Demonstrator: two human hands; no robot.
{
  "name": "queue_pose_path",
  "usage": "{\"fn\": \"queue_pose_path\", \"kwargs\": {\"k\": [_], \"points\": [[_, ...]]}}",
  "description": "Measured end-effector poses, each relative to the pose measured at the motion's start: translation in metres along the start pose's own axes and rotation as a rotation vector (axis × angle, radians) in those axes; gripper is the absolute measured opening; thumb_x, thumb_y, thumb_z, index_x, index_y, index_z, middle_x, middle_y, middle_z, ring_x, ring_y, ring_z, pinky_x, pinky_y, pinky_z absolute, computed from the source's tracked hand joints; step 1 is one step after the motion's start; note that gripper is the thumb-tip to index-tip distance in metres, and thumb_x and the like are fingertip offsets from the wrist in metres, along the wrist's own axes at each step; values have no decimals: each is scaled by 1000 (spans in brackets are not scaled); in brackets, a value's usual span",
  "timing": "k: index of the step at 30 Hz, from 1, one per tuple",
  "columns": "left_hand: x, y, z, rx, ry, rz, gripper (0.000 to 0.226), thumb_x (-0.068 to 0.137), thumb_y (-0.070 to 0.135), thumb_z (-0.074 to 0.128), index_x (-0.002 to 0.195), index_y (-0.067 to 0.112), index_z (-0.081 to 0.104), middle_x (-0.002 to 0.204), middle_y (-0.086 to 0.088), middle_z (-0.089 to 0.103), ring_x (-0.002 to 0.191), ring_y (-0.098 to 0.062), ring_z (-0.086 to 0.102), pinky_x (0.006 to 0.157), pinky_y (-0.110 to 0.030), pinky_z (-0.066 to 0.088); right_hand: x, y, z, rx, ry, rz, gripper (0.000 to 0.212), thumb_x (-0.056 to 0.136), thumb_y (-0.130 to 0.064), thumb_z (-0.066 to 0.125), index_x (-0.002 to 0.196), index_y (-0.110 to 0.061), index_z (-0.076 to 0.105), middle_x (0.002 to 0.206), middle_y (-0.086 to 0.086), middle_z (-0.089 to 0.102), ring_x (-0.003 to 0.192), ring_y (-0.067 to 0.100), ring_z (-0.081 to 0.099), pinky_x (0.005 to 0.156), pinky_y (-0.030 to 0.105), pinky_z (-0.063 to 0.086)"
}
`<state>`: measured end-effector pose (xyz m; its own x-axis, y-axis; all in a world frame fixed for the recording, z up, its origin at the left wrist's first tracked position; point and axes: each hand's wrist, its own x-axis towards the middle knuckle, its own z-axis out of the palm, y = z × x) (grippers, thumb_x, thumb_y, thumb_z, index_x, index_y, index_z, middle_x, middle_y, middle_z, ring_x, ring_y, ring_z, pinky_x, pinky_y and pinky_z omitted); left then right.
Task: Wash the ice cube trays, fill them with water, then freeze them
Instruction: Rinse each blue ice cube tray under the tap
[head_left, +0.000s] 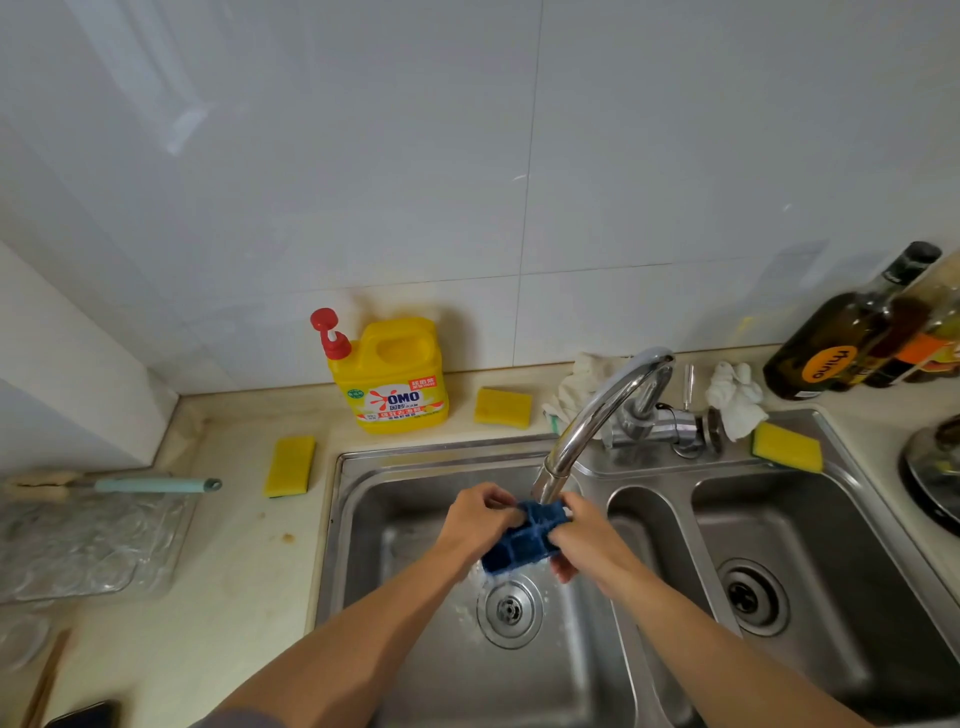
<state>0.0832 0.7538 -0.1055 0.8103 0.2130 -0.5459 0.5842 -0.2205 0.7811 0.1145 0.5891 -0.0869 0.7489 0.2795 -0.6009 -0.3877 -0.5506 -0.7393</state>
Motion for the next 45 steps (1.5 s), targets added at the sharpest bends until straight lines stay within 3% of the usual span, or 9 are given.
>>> {"fn": "queue_pose_path", "kwargs": {"k": [2,6,11,15,24,30,36,41,45], "points": [[-1,1,2,-247,19,-98,18,90,12,69,107,16,65,106,-11,70,99,-27,69,85,-40,59,0,1,-3,103,46,26,24,96,4,47,109,-14,56,81,20,72,50,21,60,50,34,52],[-3,-1,3,-481,-22,-218,34,90,-8,41,112,9,61,106,-20,67,90,-33,68,68,-39,61,-3,1,-7,212,62,33,23,96,1,52,113,-14,53,84,18,71,54,21,61,54,33,54],[-4,-3,1,-444,-2,-277,42,78,-12,38,103,7,67,86,-22,70,67,-30,62,57,-34,53,-5,-2,-2,121,-51,10,24,95,-12,64,115,-18,52,106,14,69,77,22,71,59,31,58],[-6,0,-1,-568,-49,-300,38,76,-7,43,108,4,62,99,-19,67,89,-32,63,64,-35,54,-2,-2,-4,222,61,51,14,97,-16,62,110,-11,61,107,18,68,86,31,72,55,34,58],[-16,6,6,-591,-211,-231,37,86,-2,46,119,3,64,116,-26,64,102,-36,62,68,-37,55,0,-1,-8,67,215,48,15,95,-4,50,99,-7,64,86,17,68,61,24,66,43,27,48],[-6,8,17,-481,-96,-265,39,82,-12,39,98,2,72,91,-20,70,76,-29,67,62,-31,57,-3,-2,2,-88,228,-80,18,91,-5,49,84,-17,60,78,6,63,64,18,60,47,26,43],[3,2,24,-269,53,-183,17,87,4,56,95,9,70,92,-16,72,84,-27,67,76,-39,57,-1,6,-11,212,229,90,10,98,-5,53,103,-7,61,99,18,68,75,28,70,49,31,54],[5,3,23,-497,160,-236,21,93,0,51,96,10,69,93,-17,74,80,-28,70,65,-34,55,-1,2,-5,266,139,7,10,98,-15,63,107,-17,61,108,12,65,89,26,71,58,32,60],[0,12,22,-674,18,-223,25,91,-6,46,106,1,64,99,-20,69,88,-32,64,71,-36,52,-1,1,-15,382,142,5,30,93,2,59,111,-21,62,110,10,67,97,28,71,70,37,62]]}}
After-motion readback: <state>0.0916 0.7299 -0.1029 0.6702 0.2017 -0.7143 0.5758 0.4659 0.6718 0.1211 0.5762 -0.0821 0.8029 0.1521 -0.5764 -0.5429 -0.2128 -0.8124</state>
